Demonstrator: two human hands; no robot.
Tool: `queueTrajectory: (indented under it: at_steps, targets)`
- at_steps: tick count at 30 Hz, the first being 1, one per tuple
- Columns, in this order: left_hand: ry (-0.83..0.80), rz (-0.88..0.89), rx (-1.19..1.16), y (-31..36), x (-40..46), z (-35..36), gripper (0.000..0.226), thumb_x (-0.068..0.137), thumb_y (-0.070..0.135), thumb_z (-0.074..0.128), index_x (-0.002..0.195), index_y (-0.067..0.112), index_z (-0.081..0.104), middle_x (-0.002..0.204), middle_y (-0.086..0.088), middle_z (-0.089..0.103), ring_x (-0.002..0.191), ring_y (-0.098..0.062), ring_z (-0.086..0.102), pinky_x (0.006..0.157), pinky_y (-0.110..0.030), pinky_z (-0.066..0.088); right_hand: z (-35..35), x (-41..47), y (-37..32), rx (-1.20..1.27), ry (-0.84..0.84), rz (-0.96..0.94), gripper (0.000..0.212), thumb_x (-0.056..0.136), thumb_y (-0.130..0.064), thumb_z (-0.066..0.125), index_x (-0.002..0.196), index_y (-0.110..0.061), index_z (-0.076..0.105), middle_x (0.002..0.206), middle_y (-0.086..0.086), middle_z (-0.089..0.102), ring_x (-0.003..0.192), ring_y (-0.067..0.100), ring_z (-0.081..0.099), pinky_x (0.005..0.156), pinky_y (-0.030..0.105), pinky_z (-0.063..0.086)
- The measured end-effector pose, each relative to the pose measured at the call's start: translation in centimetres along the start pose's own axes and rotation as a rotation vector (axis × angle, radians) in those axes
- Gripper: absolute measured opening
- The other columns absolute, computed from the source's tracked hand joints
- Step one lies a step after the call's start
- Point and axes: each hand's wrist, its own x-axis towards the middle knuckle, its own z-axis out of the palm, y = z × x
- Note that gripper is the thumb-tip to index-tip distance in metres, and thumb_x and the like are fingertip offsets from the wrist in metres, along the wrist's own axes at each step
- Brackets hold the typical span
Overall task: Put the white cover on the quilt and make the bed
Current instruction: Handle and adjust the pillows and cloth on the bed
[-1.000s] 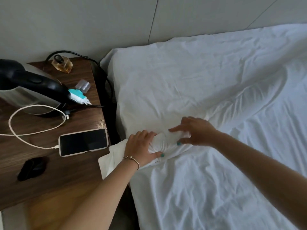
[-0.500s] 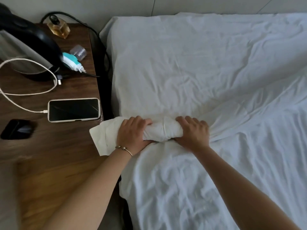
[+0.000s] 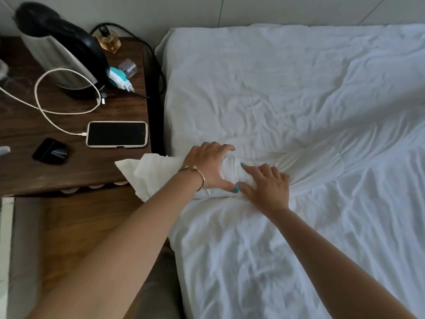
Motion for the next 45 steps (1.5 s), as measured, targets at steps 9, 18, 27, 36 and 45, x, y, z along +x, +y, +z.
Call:
queueTrajectory:
  at_steps: [9, 18, 27, 36, 45]
  targets:
    - [0.111, -0.075, -0.212, -1.4, -0.7, 4.6, 0.086, 0.050, 0.078, 0.073, 0.120, 0.036, 0.046, 0.111, 0.013, 0.058, 0.102, -0.015, 0.055, 0.090, -0.035, 0.041, -4.5, 4.0, 1.5, 0.058, -0.482, -0.125, 0.067, 0.071, -0.073, 0.059, 0.133, -0.051, 0.048, 0.110, -0.011, 0.050, 0.109, 0.017, 0.054, 0.087, 0.036, 0.041]
    - [0.499, 0.083, -0.119, -1.3, -1.5, 8.0, 0.067, 0.052, 0.061, 0.080, 0.104, 0.027, 0.057, 0.089, 0.005, 0.058, 0.080, -0.023, 0.057, 0.071, -0.035, 0.039, -4.1, 9.8, 2.3, -0.158, -0.897, -0.232, 0.092, 0.047, -0.086, 0.065, 0.126, -0.053, 0.032, 0.123, -0.019, 0.056, 0.114, 0.015, 0.056, 0.090, 0.037, 0.038]
    - [0.482, 0.183, -0.094, -0.2, -4.0, 8.6, 0.078, 0.052, 0.072, 0.072, 0.115, 0.034, 0.046, 0.100, 0.006, 0.056, 0.089, -0.020, 0.056, 0.079, -0.035, 0.037, -1.3, -3.3, 2.3, -0.133, -0.120, -0.003, 0.075, 0.047, -0.071, 0.078, 0.105, -0.025, 0.065, 0.079, -0.002, 0.067, 0.068, 0.025, 0.067, 0.063, 0.033, 0.046]
    - [0.110, -0.031, -0.143, 3.0, -4.0, 2.3, 0.071, 0.065, 0.085, 0.054, 0.121, 0.041, 0.053, 0.107, 0.017, 0.053, 0.109, -0.009, 0.049, 0.091, -0.027, 0.034, -1.0, -5.5, 2.3, -0.077, 0.009, -0.031, 0.074, 0.044, -0.066, 0.083, 0.102, -0.022, 0.069, 0.069, -0.003, 0.061, 0.058, 0.022, 0.061, 0.058, 0.029, 0.042]
    - [0.114, 0.010, -0.024, 3.5, -5.1, 8.4, 0.079, 0.063, 0.089, 0.045, 0.113, 0.028, 0.053, 0.105, 0.009, 0.060, 0.097, -0.017, 0.057, 0.084, -0.034, 0.038, -4.8, -3.6, 2.5, -0.192, -0.501, -0.238, 0.099, 0.054, -0.085, 0.064, 0.136, -0.035, 0.043, 0.110, -0.005, 0.055, 0.098, 0.022, 0.059, 0.085, 0.040, 0.046]
